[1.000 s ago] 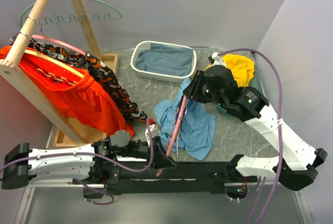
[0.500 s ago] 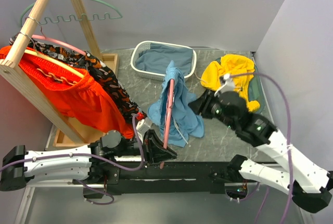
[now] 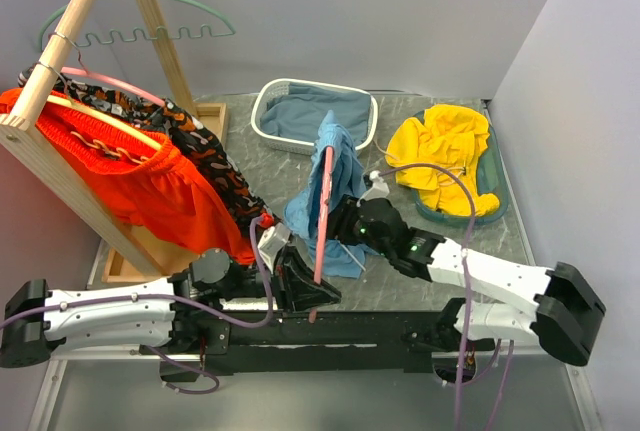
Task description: Place the shorts on the hanger
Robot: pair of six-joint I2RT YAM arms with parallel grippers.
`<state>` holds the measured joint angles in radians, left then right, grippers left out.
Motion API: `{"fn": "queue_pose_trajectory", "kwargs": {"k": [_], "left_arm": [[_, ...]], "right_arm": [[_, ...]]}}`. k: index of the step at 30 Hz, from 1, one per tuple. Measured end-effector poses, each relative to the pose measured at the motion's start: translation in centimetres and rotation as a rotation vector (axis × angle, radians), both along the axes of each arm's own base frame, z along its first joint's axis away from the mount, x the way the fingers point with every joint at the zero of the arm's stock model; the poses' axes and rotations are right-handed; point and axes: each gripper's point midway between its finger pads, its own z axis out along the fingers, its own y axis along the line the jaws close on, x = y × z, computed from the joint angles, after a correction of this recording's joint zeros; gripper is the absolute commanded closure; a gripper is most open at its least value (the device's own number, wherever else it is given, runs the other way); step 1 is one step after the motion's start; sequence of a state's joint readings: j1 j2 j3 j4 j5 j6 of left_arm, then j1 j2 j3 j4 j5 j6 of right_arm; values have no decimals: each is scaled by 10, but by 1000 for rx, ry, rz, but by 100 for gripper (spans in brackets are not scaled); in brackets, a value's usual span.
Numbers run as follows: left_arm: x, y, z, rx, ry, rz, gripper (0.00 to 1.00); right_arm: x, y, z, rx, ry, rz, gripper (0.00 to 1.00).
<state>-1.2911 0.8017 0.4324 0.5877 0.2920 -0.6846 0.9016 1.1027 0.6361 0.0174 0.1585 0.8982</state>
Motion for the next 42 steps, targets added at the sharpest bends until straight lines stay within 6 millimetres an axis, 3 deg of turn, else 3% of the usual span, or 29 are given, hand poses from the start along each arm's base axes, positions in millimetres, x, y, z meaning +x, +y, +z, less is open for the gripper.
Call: {"fn": "queue_pose_trajectory", "kwargs": {"k": [6, 8, 9, 10, 13, 18, 26, 33, 42], "left_arm": [[0, -1, 13, -26, -7, 1, 99], [1, -2, 16, -32, -8, 3, 99], [1, -3, 18, -33, -9, 3, 99], [2, -3, 19, -36, -9, 5, 99], [6, -4, 23, -46, -8, 29, 99], [24, -12, 38, -86, -29, 121, 99], [65, -30, 57, -142, -62, 278, 99], [114, -46, 61, -131, -21, 324, 99], [123, -52, 60, -110, 6, 274, 99]], "right_arm": [[8, 22, -11, 42, 3, -7, 50], [11, 26, -13, 56, 3, -15, 61], [12, 28, -12, 62, 0, -18, 75], [13, 29, -10, 76, -6, -28, 83], [13, 29, -4, 99, -20, -52, 99], [-7, 20, 9, 115, -38, -85, 100], [-35, -17, 47, 162, -75, -159, 100], [-55, -22, 52, 154, -76, -165, 100], [-61, -34, 50, 121, -76, -206, 100]]}}
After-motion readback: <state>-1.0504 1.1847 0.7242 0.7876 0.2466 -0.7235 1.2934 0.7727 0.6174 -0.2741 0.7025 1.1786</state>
